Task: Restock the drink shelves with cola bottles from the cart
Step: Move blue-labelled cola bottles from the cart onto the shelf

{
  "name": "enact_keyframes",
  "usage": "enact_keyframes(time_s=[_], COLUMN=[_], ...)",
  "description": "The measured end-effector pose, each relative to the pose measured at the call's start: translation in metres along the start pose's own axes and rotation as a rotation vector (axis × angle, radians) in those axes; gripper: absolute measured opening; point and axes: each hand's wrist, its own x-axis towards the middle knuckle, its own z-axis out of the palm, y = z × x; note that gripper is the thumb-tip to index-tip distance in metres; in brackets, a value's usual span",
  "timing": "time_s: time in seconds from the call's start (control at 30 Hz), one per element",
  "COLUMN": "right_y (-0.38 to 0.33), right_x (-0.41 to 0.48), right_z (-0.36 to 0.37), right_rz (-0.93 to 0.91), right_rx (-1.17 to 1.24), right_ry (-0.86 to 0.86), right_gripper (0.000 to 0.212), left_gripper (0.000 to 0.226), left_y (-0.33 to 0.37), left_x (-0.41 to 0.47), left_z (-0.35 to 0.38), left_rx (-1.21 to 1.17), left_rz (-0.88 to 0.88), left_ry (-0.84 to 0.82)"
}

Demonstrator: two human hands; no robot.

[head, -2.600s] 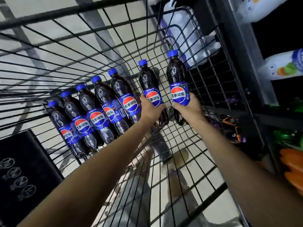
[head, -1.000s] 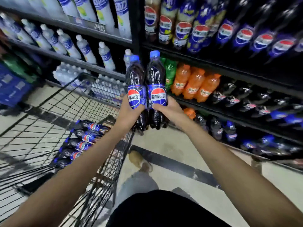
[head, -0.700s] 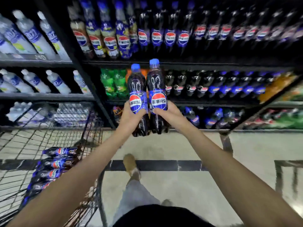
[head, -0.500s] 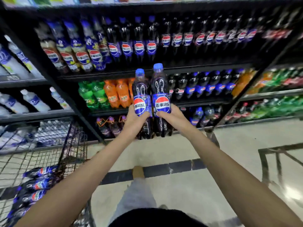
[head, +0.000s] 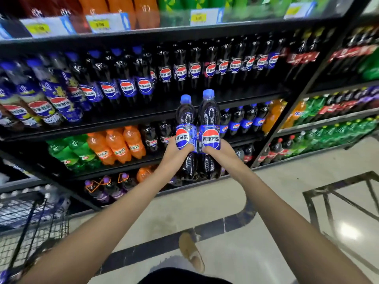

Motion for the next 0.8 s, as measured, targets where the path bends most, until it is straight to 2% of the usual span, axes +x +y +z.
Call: enact_keyframes(time_s=[0.2, 0.47, 0.8], right_y=[-0.006, -0.023, -0.045], right_x=[0.068, 0.146, 0.258], right_z=[-0.027, -0.029, -0.003], right_rz=[0.041, 0.022, -0.026], right_rx=[-0.033, -0.025, -0.072], right_ry=[0.002, -0.125, -0.309], right_gripper=[0.014, 0.009, 0.025], left_gripper=[0.042, 0.042, 0.061], left_y=[0.008, 0.019, 0.025], left_x=[0.072, 0.141, 0.219], left_z=[0.019, 0.01, -0.023], left_rx=[0.003, 0.023, 0.067], left_rz=[-0.045, -0.021, -0.027], left_ry=[0.003, 0.074, 0.224])
